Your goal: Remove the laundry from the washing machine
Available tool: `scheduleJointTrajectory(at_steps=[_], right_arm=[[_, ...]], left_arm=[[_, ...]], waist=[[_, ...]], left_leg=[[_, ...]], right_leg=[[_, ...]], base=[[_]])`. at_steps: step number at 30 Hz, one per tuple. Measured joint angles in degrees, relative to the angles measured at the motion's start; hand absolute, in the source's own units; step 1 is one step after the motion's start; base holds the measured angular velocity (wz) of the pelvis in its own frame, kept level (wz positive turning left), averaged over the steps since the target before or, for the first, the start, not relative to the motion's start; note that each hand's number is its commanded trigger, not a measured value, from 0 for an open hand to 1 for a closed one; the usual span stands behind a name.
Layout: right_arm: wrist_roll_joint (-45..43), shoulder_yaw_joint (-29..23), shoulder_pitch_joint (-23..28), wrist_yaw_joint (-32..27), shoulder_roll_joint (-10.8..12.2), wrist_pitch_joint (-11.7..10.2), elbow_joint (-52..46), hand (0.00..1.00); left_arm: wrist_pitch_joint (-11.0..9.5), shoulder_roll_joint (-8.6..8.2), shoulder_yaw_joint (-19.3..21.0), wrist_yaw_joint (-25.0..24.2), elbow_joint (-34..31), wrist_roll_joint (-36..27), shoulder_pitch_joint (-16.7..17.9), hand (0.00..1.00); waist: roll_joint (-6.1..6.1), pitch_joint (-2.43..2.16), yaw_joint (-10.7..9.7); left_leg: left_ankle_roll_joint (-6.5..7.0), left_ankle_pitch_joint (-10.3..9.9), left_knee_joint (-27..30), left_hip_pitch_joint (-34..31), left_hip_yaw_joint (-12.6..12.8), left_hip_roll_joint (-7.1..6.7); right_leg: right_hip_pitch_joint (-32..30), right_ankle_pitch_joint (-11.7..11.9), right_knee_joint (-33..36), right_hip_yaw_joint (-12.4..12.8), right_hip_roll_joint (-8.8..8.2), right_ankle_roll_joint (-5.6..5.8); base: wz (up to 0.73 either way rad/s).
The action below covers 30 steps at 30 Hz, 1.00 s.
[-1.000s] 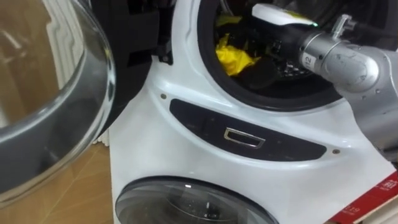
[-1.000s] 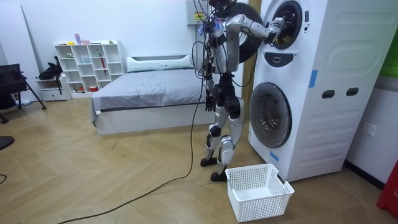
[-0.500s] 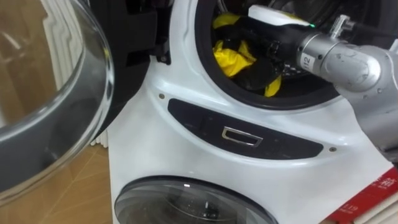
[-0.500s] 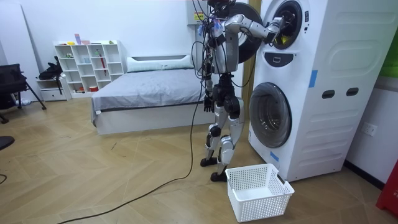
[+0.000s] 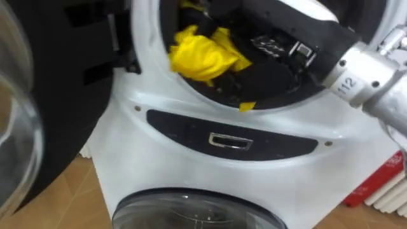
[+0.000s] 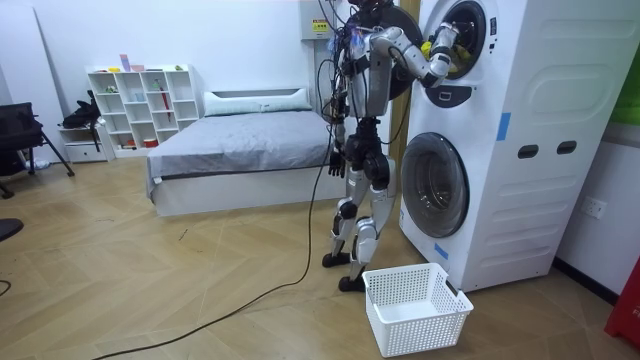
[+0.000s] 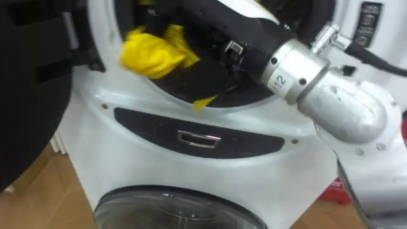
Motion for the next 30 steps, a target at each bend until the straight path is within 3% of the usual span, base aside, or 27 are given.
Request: scheduleJointTrajectory(at_steps=[4, 11, 15, 21, 23, 25, 29, 30], right_arm=[[4.31, -0.44, 1.61, 0.19, 2.0, -1.3, -1.92, 1.0], [14.86, -6.14, 6.54, 0.68, 2.04, -3.44, -4.83, 1.0], [17.85, -10.77, 12.46, 1.51, 1.76, -5.48, -5.75, 1.0], [19.02, -18.02, 21.29, 1.4, 1.67, -8.93, -5.94, 1.0], [18.94, -19.23, 22.6, 0.26, 1.65, -8.96, -5.62, 1.0], [18.99, -20.68, 23.26, -1.08, 1.4, -9.26, -5.62, 1.0], [19.23, -22.31, 23.47, -2.06, 1.45, -10.11, -5.65, 1.0], [19.23, -23.17, 23.79, -2.25, 1.45, -10.17, -5.66, 1.0]], left_arm=[[-0.74, -0.83, 0.08, -0.03, 0.78, -0.38, 0.07, 0.0], [-1.26, -1.71, 1.68, -0.21, 1.3, -1.17, 1.02, 0.0], [-1.36, -1.72, 1.89, -0.3, 1.56, -0.98, 2.88, 0.0], [-3.38, -1.7, 6.29, -0.09, 1.88, -0.96, 3.91, 0.0], [-3.51, -1.68, 6.44, 0.38, 1.88, -0.91, 4.03, 0.0], [-3.96, -1.66, 6.42, 0.85, 1.55, -0.9, 4.23, 0.0], [-4.46, -1.47, 6.79, 0.66, 1.87, -0.61, 2.46, 0.0], [-4.55, -1.46, 6.79, 0.62, 1.82, -0.62, 2.02, 0.0]], waist=[[0.25, 0.01, -0.39], [0.28, -0.09, -2.21], [0.67, -0.36, -3.34], [0.85, -0.41, -5.55], [1.32, -0.59, -6.29], [1.88, -1.14, -6.93], [1.95, -0.99, -9.51], [1.89, -0.96, -9.71]], left_leg=[[0.0, 0.0, -0.01, 0.39, 0.99, 0.14], [0.09, -0.58, 0.08, 0.2, 1.19, 0.34], [0.35, -1.39, 1.69, 0.51, 1.38, 0.43], [0.32, -1.53, 2.77, 0.23, 1.68, 0.37], [0.25, -1.63, 2.68, 0.23, 2.4, 0.52], [0.21, -1.64, 2.13, 0.28, 3.67, 0.71], [0.21, -1.64, 1.75, 0.99, 5.19, 0.81], [0.21, -1.64, 1.6, 1.2, 6.75, 0.91]], right_leg=[[0.1, 0.0, -0.01, 0.56, 0.14, 0.0], [0.09, -0.05, -0.04, 0.6, 0.17, 0.04], [1.11, -0.05, 0.08, 0.88, 0.04, 0.01], [0.82, 0.06, 0.17, 1.07, 0.15, -0.12], [0.51, 0.15, 0.22, 1.86, 0.4, -0.24], [0.08, 0.54, 0.38, 3.42, 0.82, -0.38], [-0.51, 0.59, 0.23, 4.52, 1.0, -0.34], [-0.85, 0.59, 0.17, 5.45, 1.13, -0.34]], base=[[-0.09], [0.05], [-0.01], [-0.02], [-0.21], [-0.32], [-0.18], [-0.37]])
